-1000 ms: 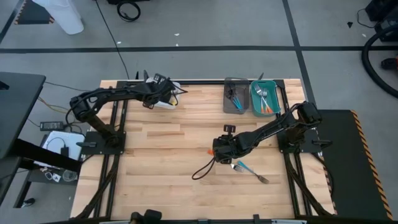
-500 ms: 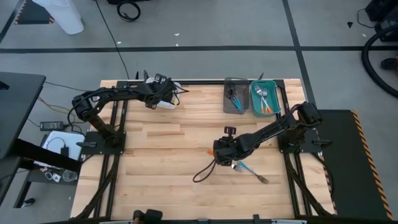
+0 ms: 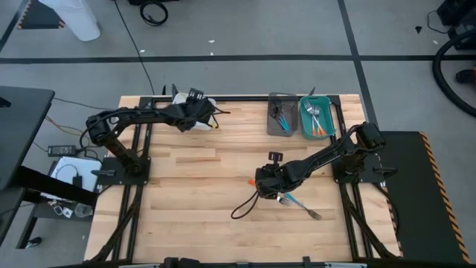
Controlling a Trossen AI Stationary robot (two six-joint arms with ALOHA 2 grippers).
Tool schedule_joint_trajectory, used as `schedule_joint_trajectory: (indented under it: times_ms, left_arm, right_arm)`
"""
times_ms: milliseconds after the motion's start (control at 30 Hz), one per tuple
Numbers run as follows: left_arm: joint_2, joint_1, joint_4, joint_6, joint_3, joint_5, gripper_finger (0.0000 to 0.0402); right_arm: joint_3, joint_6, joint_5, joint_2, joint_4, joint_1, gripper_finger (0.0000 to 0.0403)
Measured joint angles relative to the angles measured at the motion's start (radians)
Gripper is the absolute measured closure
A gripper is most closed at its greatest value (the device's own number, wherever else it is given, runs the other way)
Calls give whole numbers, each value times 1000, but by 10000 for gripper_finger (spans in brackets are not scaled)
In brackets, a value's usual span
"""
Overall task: Sort silverware by color (type)
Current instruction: Put the orange fork into the green bin
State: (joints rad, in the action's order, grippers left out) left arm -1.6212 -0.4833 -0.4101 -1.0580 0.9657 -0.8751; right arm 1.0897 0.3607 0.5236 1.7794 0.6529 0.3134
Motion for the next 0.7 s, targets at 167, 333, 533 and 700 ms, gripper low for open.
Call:
schedule_joint_trajectory:
  times_ms: [167, 333, 533, 700]
  left_arm:
    - [35, 55, 69, 0, 0, -25, 287]
    - [81, 112, 157, -1, 0, -29, 297]
    - [107, 186, 171, 50, 0, 48, 299]
    - [107, 246, 158, 138, 0, 168, 299]
  right_arm:
    - [0, 4, 6, 0, 18, 0, 325]
    - [0, 15, 8, 0, 49, 0, 325]
    - [0, 35, 8, 0, 96, 2, 325]
    - [0, 53, 8, 0, 140, 2, 325]
